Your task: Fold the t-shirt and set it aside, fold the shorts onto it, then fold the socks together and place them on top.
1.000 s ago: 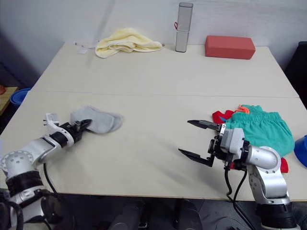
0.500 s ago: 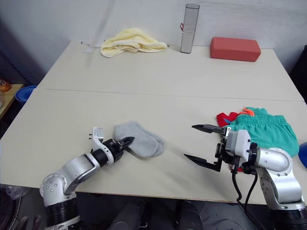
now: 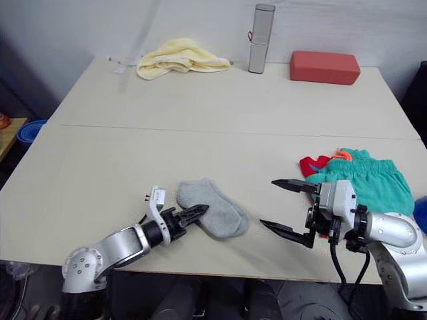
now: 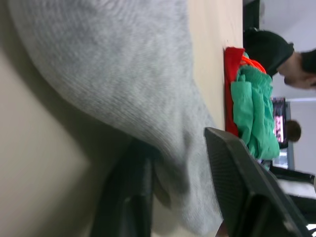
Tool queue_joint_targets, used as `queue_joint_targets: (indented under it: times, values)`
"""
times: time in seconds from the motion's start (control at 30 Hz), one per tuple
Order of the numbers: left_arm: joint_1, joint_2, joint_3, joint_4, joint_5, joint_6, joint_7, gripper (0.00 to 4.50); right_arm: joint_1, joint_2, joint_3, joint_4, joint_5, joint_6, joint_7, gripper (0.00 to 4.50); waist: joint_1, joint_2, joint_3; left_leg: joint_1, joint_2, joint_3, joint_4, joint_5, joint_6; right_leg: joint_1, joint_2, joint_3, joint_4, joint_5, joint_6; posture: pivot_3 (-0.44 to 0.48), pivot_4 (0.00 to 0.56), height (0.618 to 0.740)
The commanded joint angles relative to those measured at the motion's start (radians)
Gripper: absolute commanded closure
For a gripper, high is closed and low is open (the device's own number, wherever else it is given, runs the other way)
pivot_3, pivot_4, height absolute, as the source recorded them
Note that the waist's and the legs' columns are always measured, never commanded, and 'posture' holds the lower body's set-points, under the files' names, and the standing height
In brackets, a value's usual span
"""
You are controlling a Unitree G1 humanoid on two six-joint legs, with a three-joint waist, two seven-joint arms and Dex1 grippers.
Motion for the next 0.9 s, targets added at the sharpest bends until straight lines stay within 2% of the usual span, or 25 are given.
queue_joint_targets:
  times: [0.03, 0.13, 0.2, 0.27, 0.37, 0.43, 0.53, 0.67, 0.8, 0.9]
  values:
    - [0.074, 0.12, 0.031, -0.066, 0.054, 0.011, -0.172, 1.75, 0.036, 0.002, -0.023, -0.045, 0.019, 0.042, -0.035, 0.0, -0.008, 0.001, 0.0, 0.0, 0.001, 0.0, 0.0, 0.0, -0.001, 0.0, 0.0, 0.0, 0.0, -0.001, -0.001, 0.0, 0.15, 0.74]
    - [0.119, 0.237, 0.089, -0.06, 0.068, 0.012, -0.311, 1.75, 0.055, 0.013, -0.012, -0.057, 0.034, 0.065, -0.045, 0.0, -0.02, 0.002, 0.001, 0.0, 0.002, 0.0, 0.0, 0.0, -0.001, -0.002, 0.0, -0.001, 0.002, -0.002, -0.004, 0.0, 0.15, 0.74]
    - [0.119, 0.325, 0.14, -0.02, 0.131, -0.017, -0.441, 1.75, 0.086, -0.01, 0.015, -0.067, 0.026, 0.081, -0.013, 0.0, -0.021, 0.003, 0.002, 0.0, 0.003, -0.001, -0.001, 0.0, -0.002, -0.003, 0.0, -0.001, 0.002, -0.003, -0.005, 0.0, 0.15, 0.74]
    - [0.015, 0.441, 0.145, 0.1, 0.273, -0.087, -0.606, 2.14, 0.128, -0.054, 0.074, -0.054, -0.066, 0.088, 0.007, 0.39, -0.018, 0.007, 0.003, -0.001, 0.003, -0.001, -0.001, 0.0, -0.001, -0.004, 0.001, -0.001, 0.003, -0.006, -0.01, 0.0, 0.15, 0.74]
    - [-0.18, 0.533, 0.019, 0.248, 0.557, -0.249, -0.794, 2.97, 0.12, -0.066, 0.168, -0.012, -0.208, 0.038, -0.008, 1.3, 0.0, 0.004, 0.003, -0.005, 0.002, -0.002, -0.001, -0.001, 0.002, -0.008, 0.0, -0.004, 0.003, -0.006, -0.014, 0.0, 0.15, 0.74]
    - [-0.304, 0.53, -0.085, 0.349, 0.719, -0.352, -0.879, 3.56, 0.089, -0.051, 0.223, 0.008, -0.264, 0.039, -0.036, 1.97, 0.0, 0.005, 0.002, -0.007, 0.002, 0.001, -0.001, 0.002, -0.001, -0.012, 0.001, -0.001, 0.003, -0.005, -0.014, 0.0, 0.15, 0.74]
    - [-0.439, 0.482, -0.195, 0.487, 0.911, -0.496, -0.971, 4.49, 0.045, -0.034, 0.306, 0.032, -0.336, 0.035, -0.048, 3.03, -0.002, 0.005, 0.002, -0.008, 0.002, 0.006, -0.001, 0.001, 0.002, -0.013, 0.0, 0.002, 0.002, 0.0, -0.004, 0.0, 0.15, 0.74]
    - [-0.55, 0.402, -0.297, 0.647, 1.105, -0.663, -1.066, 4.5, -0.019, 0.004, 0.397, 0.05, -0.398, 0.087, -0.09, 4.44, -0.018, 0.004, 0.003, -0.01, 0.003, 0.009, -0.001, 0.002, 0.005, -0.015, 0.003, -0.001, 0.004, 0.001, -0.003, 0.0, 0.15, 0.74]
    - [-0.634, 0.301, -0.334, 0.802, 1.22, -0.78, -1.104, 4.5, -0.063, 0.042, 0.431, 0.058, -0.44, 0.139, -0.154, 4.44, -0.026, -0.003, 0.003, -0.01, 0.006, 0.013, 0.0, 0.003, 0.005, -0.015, 0.007, -0.006, 0.004, 0.001, -0.002, 0.0, 0.15, 0.74]
    - [-0.663, 0.263, -0.349, 0.866, 1.272, -0.811, -1.16, 4.5, -0.086, 0.045, 0.44, 0.065, -0.455, 0.153, -0.166, 4.44, -0.034, -0.007, 0.004, -0.007, 0.007, 0.016, 0.002, 0.004, 0.005, -0.014, 0.008, -0.006, 0.004, 0.001, -0.002, 0.0, 0.15, 0.74]
